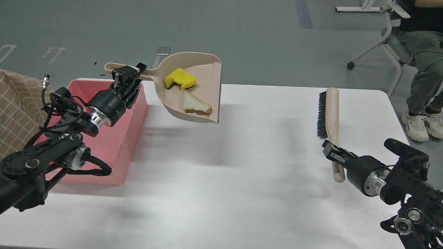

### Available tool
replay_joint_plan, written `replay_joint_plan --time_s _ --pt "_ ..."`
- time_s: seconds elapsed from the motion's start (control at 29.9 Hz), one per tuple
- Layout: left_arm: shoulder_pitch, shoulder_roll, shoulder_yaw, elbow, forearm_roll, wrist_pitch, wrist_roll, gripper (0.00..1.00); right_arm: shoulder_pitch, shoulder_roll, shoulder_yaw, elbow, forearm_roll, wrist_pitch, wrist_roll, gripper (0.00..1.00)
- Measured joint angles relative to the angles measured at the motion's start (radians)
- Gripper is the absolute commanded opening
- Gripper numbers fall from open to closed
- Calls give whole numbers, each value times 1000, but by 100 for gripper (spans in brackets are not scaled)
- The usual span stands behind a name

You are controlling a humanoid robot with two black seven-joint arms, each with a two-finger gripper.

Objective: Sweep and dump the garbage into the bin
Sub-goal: 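Lift the dustpan with the left gripper over the pink bin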

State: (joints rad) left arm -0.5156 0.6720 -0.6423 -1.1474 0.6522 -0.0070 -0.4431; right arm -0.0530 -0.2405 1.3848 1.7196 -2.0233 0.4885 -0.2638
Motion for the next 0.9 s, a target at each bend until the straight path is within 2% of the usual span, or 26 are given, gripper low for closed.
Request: replay_joint_plan --time_s 0.37,0.64,0.9 --pt "2 114 -5 47 -68 -110 -13 5 9 -28 -4 -9 17 0 0 0" --pt "2 165 -48 156 -68 -259 -43 7 4 -47 -7 -12 23 0 0 0" --pt "3 209 -67 303 -68 -389 -46 8 8 -62 -12 -10 34 0 0 0"
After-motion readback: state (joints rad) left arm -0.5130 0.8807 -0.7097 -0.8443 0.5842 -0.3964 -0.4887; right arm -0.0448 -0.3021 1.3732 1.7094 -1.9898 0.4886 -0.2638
